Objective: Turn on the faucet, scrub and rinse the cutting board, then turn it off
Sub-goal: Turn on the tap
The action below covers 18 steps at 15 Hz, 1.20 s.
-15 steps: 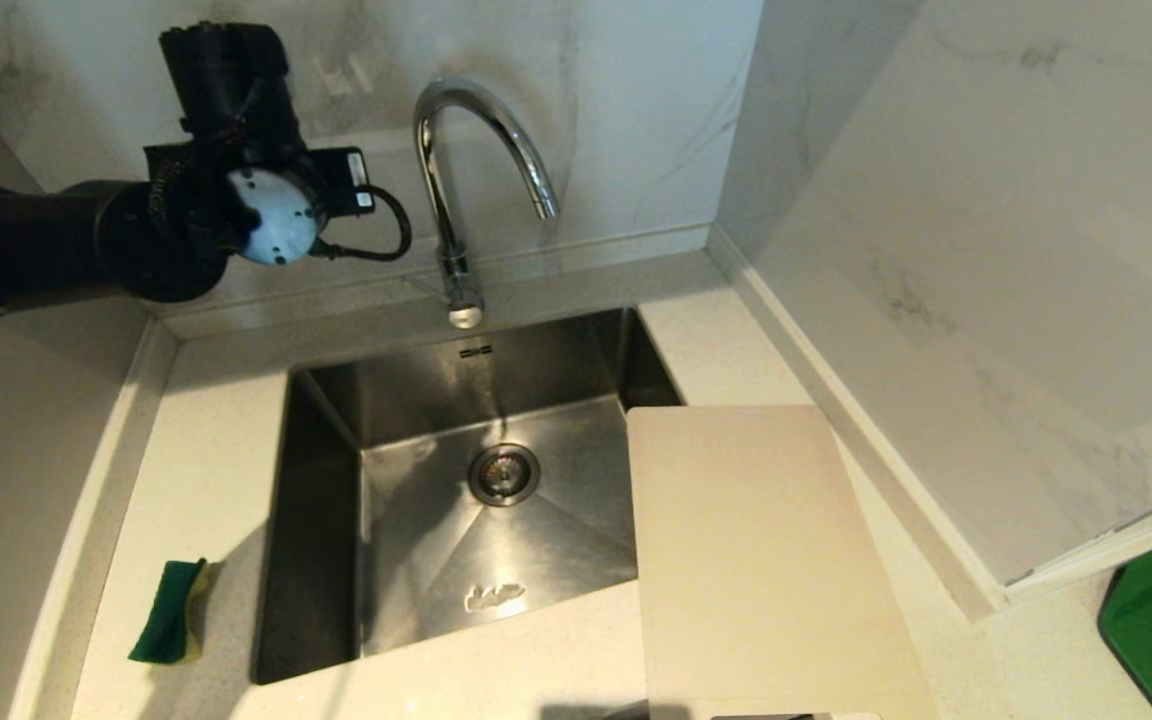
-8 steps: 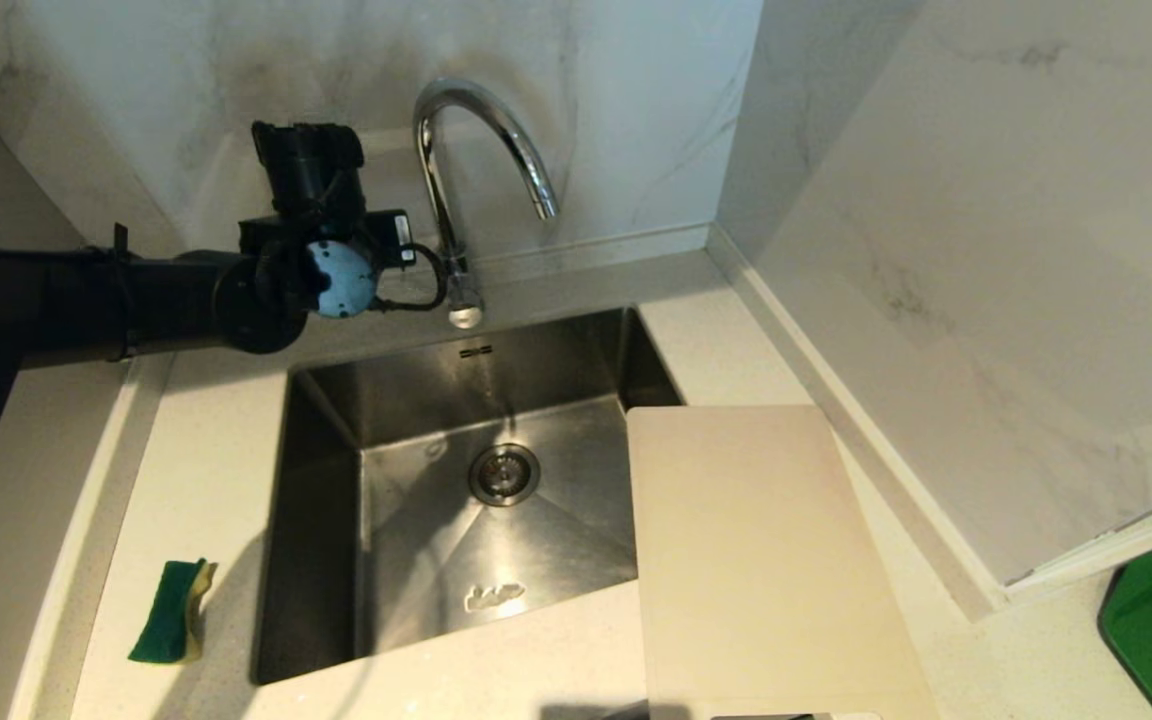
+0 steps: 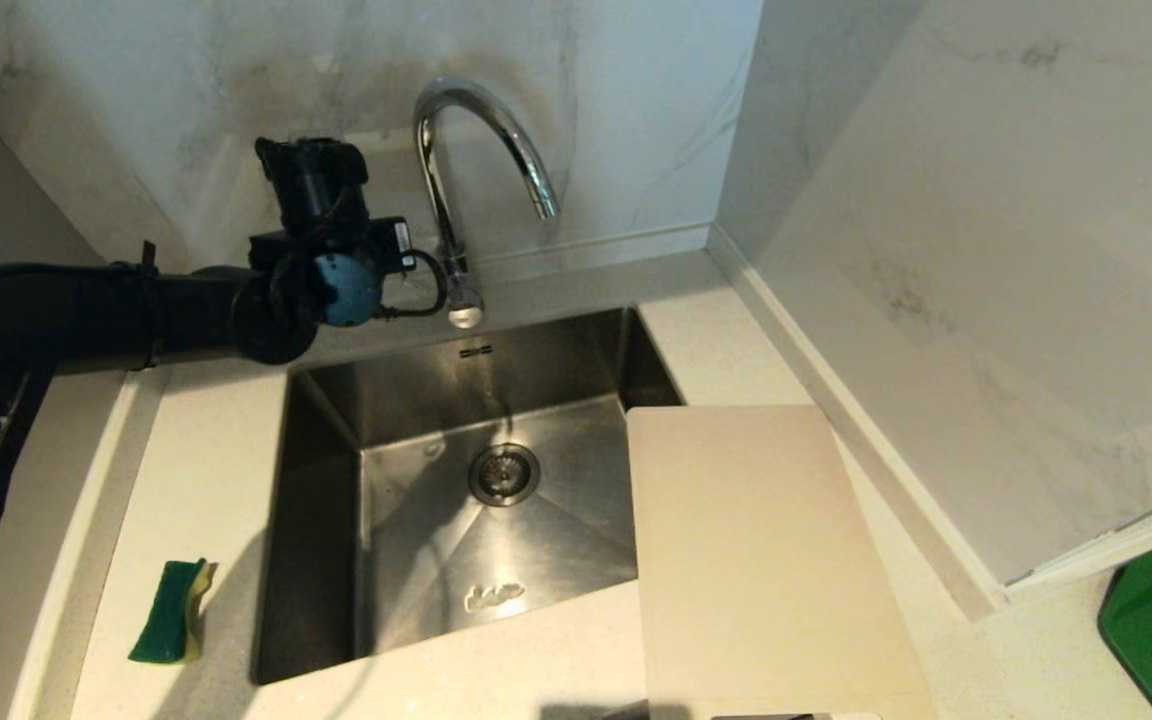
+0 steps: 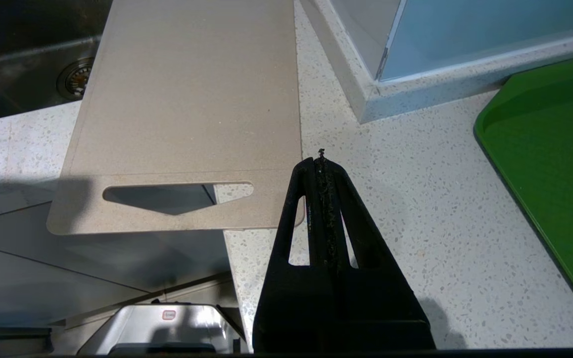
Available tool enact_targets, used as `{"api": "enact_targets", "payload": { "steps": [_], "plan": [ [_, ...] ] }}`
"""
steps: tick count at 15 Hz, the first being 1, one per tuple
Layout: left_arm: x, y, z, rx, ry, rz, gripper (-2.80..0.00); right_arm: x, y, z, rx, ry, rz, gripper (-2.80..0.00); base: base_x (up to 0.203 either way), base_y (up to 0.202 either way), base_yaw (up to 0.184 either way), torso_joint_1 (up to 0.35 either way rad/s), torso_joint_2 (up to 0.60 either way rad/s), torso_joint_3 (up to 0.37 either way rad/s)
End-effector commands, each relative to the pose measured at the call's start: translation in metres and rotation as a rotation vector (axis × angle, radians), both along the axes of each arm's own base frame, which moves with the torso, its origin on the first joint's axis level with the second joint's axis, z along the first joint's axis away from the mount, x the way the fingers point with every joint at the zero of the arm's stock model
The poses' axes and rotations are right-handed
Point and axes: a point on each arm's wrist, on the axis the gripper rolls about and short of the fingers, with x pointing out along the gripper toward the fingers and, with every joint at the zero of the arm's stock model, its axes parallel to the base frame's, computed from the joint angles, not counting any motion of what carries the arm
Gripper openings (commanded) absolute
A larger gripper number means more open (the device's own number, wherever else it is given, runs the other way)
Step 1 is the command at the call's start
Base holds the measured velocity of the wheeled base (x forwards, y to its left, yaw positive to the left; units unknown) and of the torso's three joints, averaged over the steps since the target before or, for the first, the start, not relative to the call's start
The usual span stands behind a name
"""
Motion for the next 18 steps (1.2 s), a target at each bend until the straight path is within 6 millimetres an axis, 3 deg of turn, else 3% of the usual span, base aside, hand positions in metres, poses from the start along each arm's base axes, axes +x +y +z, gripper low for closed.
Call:
{"api": "enact_targets", "payload": {
  "steps": [1, 3, 6, 9, 14, 18],
  "plan": [
    [0.006, -0.009, -0.004, -0.056, -0.099, 0.015, 0.0, 0.0, 0.0, 0.0, 0.001, 0.001, 0.0, -2.8, 0.0, 0.0, 0.0, 0.0, 0.0, 0.0],
    [0.005, -0.031, -0.015, -0.142, -0.15, 0.039, 0.0, 0.0, 0.0, 0.0, 0.0, 0.001, 0.0, -2.8, 0.0, 0.0, 0.0, 0.0, 0.0, 0.0],
    [0.0, -0.043, -0.019, -0.255, -0.171, 0.052, 0.0, 0.0, 0.0, 0.0, 0.0, 0.001, 0.0, -2.8, 0.0, 0.0, 0.0, 0.0, 0.0, 0.0],
    [0.0, -0.041, -0.021, -0.331, -0.163, 0.062, 0.0, 0.0, 0.0, 0.0, 0.001, 0.001, 0.0, -2.8, 0.0, 0.0, 0.0, 0.0, 0.0, 0.0],
    [-0.009, -0.035, -0.028, -0.512, 0.006, -0.004, 0.0, 0.0, 0.0, 0.0, 0.001, 0.001, 0.0, -2.8, 0.0, 0.0, 0.0, 0.0, 0.0, 0.0],
    [-0.006, -0.031, -0.034, -0.54, 0.041, -0.017, 0.0, 0.0, 0.0, 0.0, 0.001, 0.001, 0.0, -2.8, 0.0, 0.0, 0.0, 0.0, 0.0, 0.0]
  ]
}}
